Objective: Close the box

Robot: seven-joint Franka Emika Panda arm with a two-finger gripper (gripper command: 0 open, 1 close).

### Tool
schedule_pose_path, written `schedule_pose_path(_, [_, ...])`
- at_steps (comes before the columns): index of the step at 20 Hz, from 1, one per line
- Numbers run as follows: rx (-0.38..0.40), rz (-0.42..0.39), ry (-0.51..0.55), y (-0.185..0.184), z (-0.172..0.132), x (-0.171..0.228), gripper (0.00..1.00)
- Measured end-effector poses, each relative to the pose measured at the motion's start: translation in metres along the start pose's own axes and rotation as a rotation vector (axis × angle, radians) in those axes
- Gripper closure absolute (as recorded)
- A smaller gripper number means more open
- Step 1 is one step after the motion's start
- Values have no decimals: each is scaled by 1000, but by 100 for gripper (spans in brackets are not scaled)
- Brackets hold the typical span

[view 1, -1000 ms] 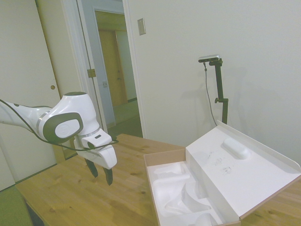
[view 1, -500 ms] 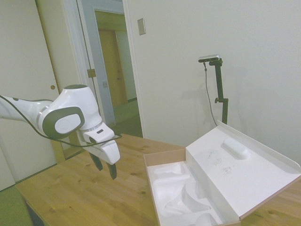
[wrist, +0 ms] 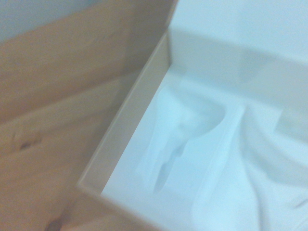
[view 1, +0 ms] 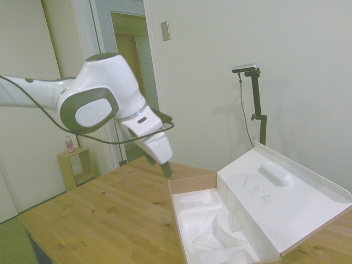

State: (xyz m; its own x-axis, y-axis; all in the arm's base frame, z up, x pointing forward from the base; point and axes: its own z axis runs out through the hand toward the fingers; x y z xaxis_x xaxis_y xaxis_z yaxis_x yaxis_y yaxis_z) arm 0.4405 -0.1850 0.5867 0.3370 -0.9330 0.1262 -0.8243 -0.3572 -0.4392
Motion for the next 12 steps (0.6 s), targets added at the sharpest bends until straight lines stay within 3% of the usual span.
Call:
schedule_pose_path(7, [10, 147, 116, 8, -5, 127, 0])
schedule_pose_path(12, [29, 229, 224, 27, -19, 195, 0])
